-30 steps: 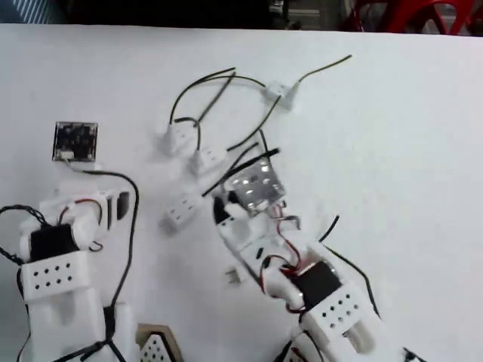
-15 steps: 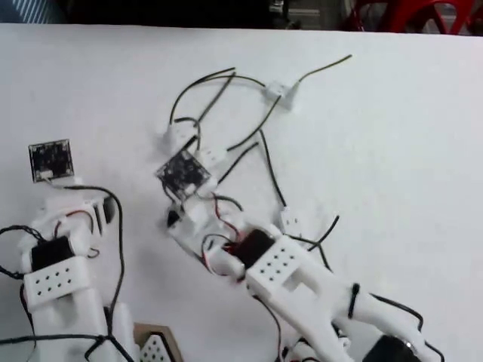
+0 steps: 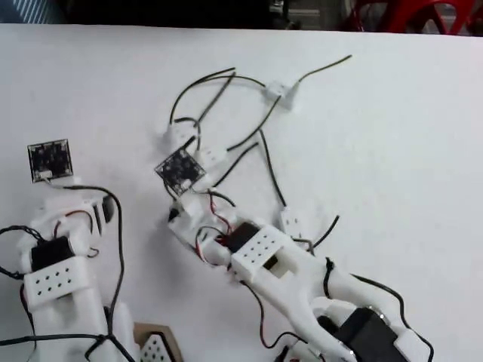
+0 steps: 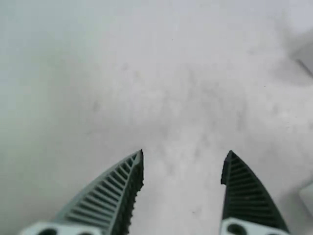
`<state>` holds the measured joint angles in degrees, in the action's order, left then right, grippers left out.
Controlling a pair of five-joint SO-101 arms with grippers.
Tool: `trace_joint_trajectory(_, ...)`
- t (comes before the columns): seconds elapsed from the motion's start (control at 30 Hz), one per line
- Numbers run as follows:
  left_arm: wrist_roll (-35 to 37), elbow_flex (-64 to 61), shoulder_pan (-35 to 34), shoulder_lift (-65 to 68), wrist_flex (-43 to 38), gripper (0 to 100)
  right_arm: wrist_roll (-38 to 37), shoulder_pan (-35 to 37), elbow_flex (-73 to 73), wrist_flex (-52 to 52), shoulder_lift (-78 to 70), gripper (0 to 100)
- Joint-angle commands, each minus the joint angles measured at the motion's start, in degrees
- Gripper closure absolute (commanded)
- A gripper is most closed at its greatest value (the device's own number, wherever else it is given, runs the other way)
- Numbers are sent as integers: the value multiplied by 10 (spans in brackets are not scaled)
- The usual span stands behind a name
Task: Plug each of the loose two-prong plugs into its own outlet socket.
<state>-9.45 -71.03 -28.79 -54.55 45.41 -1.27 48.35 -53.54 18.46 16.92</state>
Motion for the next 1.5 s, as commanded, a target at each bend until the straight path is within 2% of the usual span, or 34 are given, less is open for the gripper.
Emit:
trace_joint_trajectory(0.0, 3, 1, -5, -19, -11, 736, 5, -6, 26, -11, 0, 981)
trace_joint_trajectory(0.6, 1, 0, -5, -17, -11, 736, 6, 4, 23, -29, -51, 981)
trace_joint_trajectory(0.87, 1, 0, -5, -17, -11, 736, -3, 7, 27, 36, -57, 981)
trace_joint_trajectory(1.07, 1, 0, -5, -17, -11, 736, -73, 12, 50, 51, -98, 981)
trace_joint_trajectory(1.3, 1, 0, -5, -17, -11, 736, -73, 17, 150, 158, -171, 981)
trace_joint_trajectory(1.47, 1, 0, -5, -17, -10, 736, -73, 9, 193, 168, -189, 981)
